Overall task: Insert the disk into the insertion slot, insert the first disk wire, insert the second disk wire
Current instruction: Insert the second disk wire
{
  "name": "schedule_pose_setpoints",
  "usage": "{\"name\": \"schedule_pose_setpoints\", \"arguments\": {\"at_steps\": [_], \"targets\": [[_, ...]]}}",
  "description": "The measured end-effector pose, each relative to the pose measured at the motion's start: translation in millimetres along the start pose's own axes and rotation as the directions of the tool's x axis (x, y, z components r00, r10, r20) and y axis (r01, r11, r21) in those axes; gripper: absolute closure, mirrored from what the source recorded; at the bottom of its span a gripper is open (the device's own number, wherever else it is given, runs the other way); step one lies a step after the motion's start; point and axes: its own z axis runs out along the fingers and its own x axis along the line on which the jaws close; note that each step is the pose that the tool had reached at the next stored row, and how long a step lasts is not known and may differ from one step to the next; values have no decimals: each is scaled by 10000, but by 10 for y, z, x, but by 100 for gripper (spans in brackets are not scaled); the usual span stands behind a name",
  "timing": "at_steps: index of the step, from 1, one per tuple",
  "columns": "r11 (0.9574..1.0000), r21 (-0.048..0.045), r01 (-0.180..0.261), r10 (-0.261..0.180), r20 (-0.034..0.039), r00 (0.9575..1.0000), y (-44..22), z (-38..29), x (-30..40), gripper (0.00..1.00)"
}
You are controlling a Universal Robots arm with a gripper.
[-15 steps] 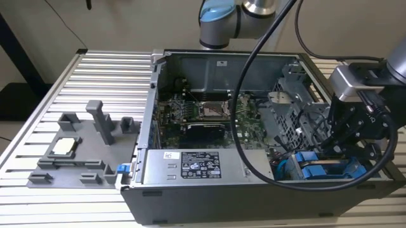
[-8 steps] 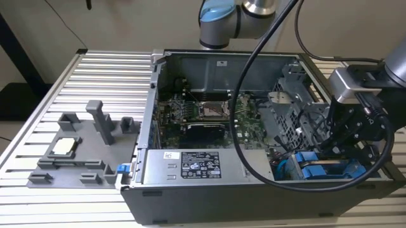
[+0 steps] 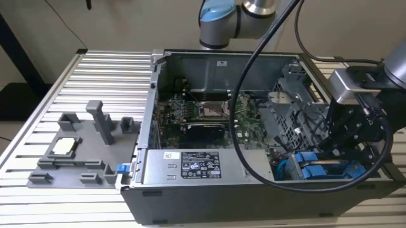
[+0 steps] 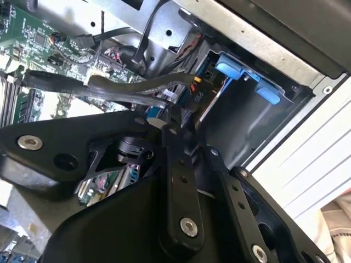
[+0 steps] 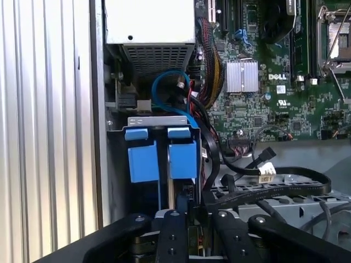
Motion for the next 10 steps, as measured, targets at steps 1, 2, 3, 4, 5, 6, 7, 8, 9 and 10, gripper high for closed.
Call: {"name": "schedule_pose_setpoints", "arguments": {"at_steps": [1, 2, 3, 4, 5, 6, 7, 8, 9, 10], "targets": [[10000, -24, -14, 14, -3, 10000, 0, -17, 0, 76], [10000, -49, -31, 31, -6, 10000, 0, -38, -1, 76], [10000, -77, -49, 49, -5, 10000, 1, -62, -1, 76], [9999, -100, -65, 65, -6, 10000, 2, -89, -2, 76], [9999, -118, -79, 79, -6, 10000, 4, -113, -3, 76], [9999, -135, -93, 93, -6, 10000, 5, -139, -4, 76], [9998, -150, -108, 108, -7, 9999, 6, -167, -6, 76], [9998, -165, -124, 124, -6, 9999, 8, -196, -8, 76], [9998, -174, -136, 136, -6, 9999, 9, -224, -9, 76], [9997, -179, -145, 145, -5, 9999, 11, -252, -11, 76]]}}
